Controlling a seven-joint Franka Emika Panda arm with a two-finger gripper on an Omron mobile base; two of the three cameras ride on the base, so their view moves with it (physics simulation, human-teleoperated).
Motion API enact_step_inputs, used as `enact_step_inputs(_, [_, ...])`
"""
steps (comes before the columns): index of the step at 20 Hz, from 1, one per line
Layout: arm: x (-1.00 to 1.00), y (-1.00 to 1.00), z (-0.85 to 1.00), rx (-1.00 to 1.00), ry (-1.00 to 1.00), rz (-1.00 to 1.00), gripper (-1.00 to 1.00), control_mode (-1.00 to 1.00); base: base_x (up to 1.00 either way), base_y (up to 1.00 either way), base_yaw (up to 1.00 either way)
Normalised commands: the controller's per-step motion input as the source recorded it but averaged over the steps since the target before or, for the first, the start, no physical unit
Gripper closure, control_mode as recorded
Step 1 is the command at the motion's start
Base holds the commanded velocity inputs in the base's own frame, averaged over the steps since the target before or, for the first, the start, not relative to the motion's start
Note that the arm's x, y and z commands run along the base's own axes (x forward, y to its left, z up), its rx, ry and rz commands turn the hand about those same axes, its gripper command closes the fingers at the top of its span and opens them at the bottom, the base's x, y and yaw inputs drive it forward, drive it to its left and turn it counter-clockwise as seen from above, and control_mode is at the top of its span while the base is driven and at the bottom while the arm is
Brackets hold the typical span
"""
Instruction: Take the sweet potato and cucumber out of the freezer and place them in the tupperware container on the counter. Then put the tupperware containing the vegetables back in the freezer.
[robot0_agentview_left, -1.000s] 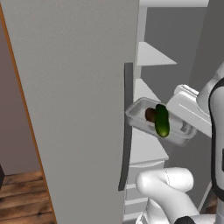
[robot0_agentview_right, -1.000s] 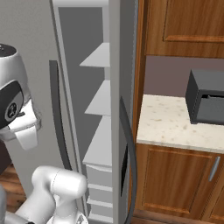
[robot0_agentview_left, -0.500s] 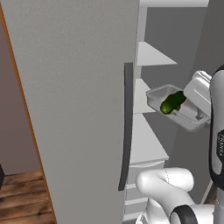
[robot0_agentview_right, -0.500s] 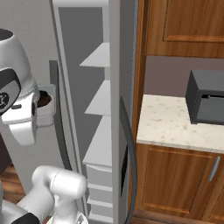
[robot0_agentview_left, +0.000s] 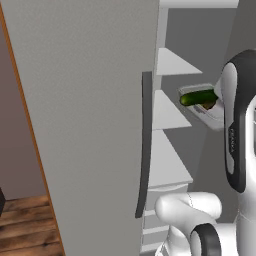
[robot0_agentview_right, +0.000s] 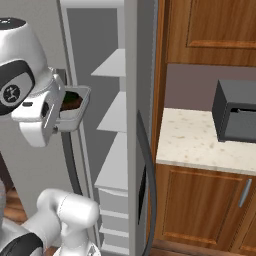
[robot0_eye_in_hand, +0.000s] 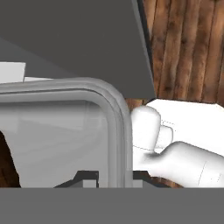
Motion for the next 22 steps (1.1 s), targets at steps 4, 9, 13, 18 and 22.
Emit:
enact_step_inputs(4, [0.71,-0.17,0.08,0.00,-0.06,-0.14,1.00,-1.00,0.00,0.00,0.00])
enact_step_inputs(9, [0.67,-0.21,0.01,0.00,-0.09,-0.06,1.00,-1.00,0.00,0.00,0.00])
enact_step_inputs(13, [0.71,-0.08,0.00,0.00,-0.09,-0.02,1.00,-1.00,0.00,0.00,0.00])
enact_step_inputs(18, [0.69,0.00,0.00,0.00,-0.03,0.00,1.00,-1.00,0.00,0.00,0.00])
enact_step_inputs(22, [0.70,-0.14,0.00,0.00,0.00,0.00,1.00,-1.00,0.00,0.00,0.00])
